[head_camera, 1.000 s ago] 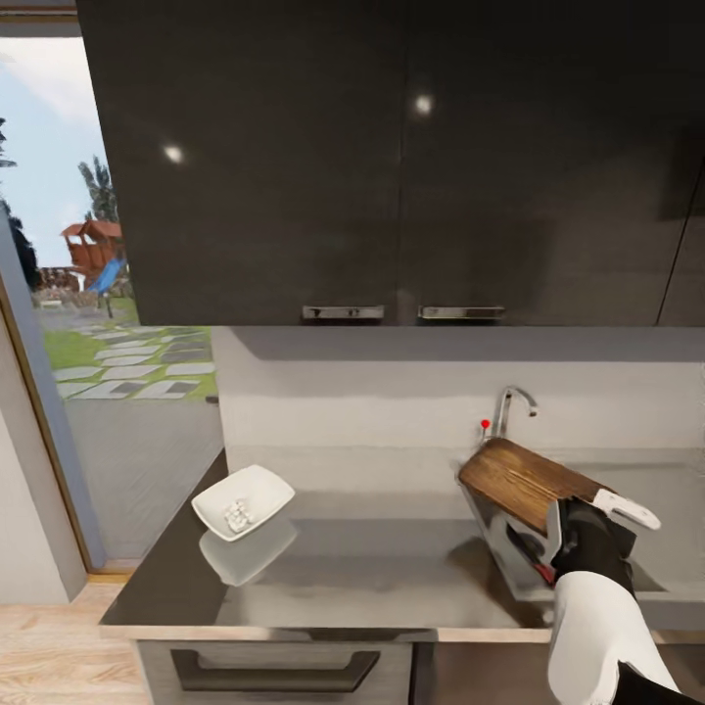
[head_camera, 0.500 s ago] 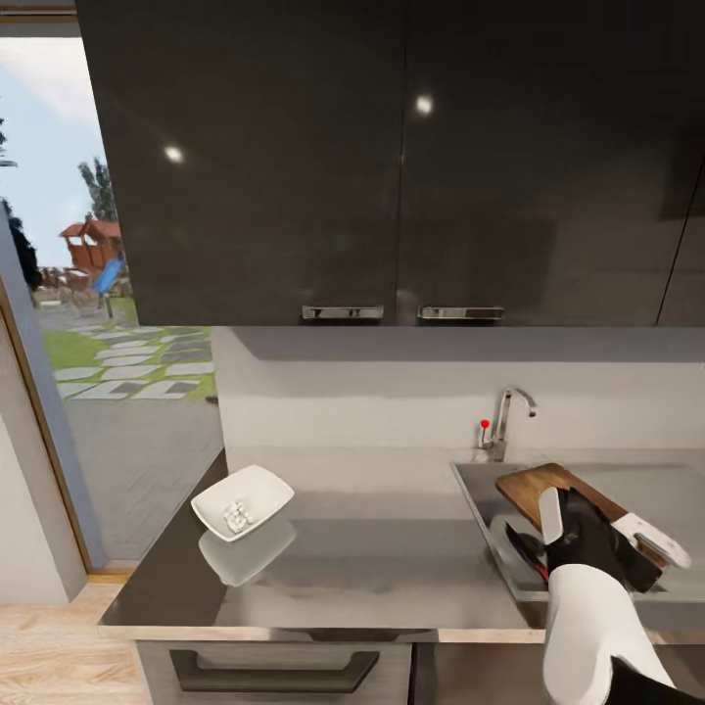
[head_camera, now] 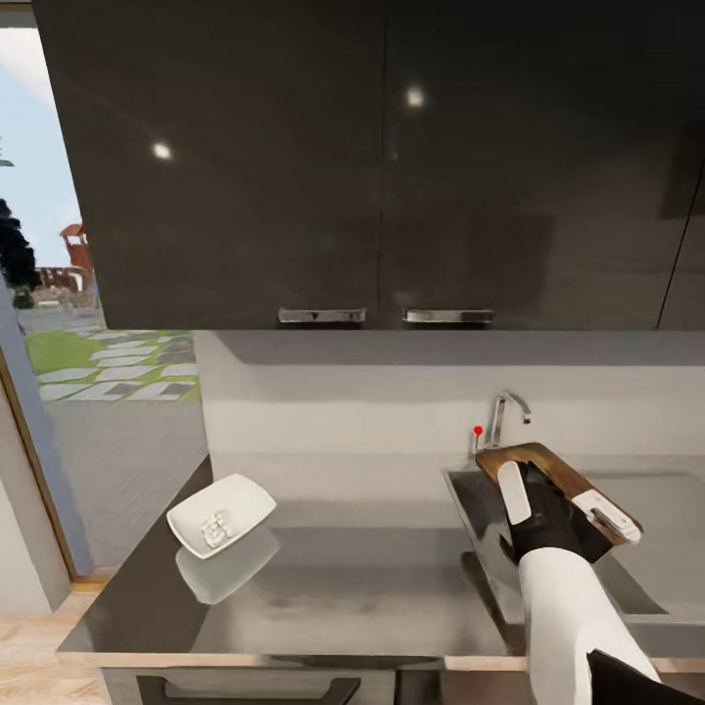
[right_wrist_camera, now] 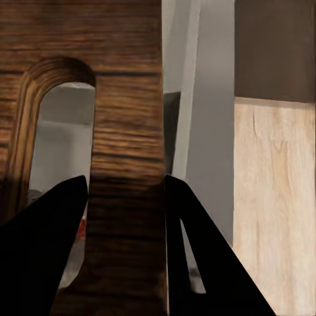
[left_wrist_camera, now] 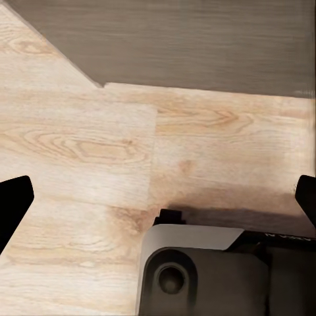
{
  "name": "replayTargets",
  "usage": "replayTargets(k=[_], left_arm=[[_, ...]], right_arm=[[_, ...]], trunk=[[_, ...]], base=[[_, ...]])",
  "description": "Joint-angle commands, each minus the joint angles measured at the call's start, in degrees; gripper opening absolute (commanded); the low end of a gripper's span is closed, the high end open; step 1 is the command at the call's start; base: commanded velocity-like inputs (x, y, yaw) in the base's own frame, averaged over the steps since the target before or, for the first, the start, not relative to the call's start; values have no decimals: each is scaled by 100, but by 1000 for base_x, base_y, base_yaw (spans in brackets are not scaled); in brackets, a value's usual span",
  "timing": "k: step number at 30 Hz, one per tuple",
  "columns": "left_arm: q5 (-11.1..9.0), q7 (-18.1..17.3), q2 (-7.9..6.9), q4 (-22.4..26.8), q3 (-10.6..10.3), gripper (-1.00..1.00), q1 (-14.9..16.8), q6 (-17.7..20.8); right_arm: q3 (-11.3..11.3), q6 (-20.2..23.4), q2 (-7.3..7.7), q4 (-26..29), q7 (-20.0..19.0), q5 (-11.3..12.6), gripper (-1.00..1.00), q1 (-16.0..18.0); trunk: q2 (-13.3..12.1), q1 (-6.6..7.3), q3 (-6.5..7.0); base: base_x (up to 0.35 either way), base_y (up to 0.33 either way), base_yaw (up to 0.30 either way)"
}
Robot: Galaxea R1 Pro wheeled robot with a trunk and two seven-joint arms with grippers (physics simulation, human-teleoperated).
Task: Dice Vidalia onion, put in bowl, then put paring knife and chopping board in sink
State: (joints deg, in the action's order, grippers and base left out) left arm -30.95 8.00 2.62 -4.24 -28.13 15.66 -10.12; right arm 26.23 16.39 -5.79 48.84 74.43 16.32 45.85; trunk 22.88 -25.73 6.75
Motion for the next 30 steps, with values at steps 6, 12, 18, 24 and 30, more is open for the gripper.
replayTargets(k=[6, 12, 18, 24, 30], left_arm=[[-16, 8, 1, -25, -34, 100, 7, -34], [-16, 8, 1, -25, -34, 100, 7, -34], [-16, 8, 1, -25, -34, 100, 7, -34], [-16, 8, -4, -25, -34, 100, 7, -34], [-16, 8, -4, -25, -34, 100, 7, -33]], right_arm=[[347, -2, 24, -8, 88, 12, -100, 3], [589, -147, -239, -46, 82, 5, -100, 3], [594, -337, -361, -331, 79, 6, -100, 3], [603, -730, -362, -909, 9, 19, -100, 3], [603, -751, -393, -972, 31, 36, -100, 3]], trunk=[[4, -5, -2], [4, -5, -2], [4, -5, -2], [4, -5, -2], [4, -5, -5]], base=[[148, -143, 0], [7, -7, 0], [0, 0, 0], [0, 0, 0], [0, 0, 0]])
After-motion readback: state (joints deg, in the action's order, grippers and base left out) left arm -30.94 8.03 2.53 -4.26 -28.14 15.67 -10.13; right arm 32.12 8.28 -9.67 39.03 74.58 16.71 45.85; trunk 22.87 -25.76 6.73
